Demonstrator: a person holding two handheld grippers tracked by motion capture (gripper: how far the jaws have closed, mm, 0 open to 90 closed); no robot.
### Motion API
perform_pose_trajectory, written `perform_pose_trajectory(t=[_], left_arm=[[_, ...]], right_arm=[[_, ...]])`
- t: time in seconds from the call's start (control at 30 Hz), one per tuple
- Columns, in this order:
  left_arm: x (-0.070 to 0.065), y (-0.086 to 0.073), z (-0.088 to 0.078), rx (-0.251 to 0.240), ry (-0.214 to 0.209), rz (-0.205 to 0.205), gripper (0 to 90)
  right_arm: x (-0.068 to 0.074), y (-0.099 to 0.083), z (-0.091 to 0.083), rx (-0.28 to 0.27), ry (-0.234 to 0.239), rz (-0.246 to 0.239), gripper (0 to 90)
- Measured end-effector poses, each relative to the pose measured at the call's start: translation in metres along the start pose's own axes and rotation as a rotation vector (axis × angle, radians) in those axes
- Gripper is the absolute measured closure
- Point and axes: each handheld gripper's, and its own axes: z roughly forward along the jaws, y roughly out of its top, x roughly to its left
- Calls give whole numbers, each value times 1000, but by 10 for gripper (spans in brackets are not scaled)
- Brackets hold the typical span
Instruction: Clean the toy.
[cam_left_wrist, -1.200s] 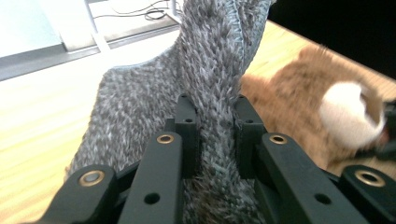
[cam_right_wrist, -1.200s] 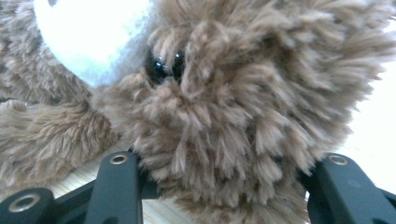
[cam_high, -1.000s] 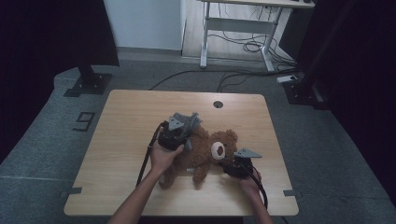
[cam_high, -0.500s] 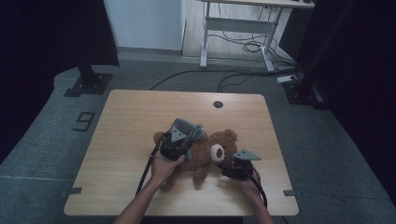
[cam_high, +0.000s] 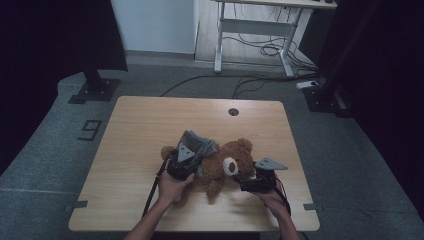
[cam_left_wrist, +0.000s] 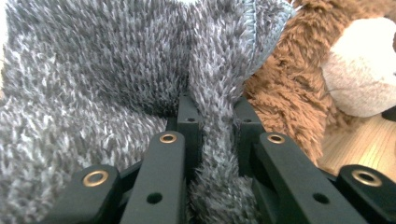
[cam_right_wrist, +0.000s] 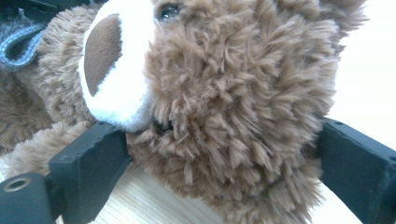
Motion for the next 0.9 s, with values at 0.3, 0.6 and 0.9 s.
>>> perform_pose_trajectory(t=[0.3, 0.6, 0.9], left_arm=[[-2, -4, -2, -8, -29, -12, 779], [-10, -14, -8, -33, -32, -8, 779], [-15, -20, -11, -42, -50, -4, 778]], right_arm=[[-5, 13, -11, -21, 45, 32, 55], [-7, 47, 1, -53, -1, 54, 28], [-12, 39, 30, 75, 50, 112, 0]])
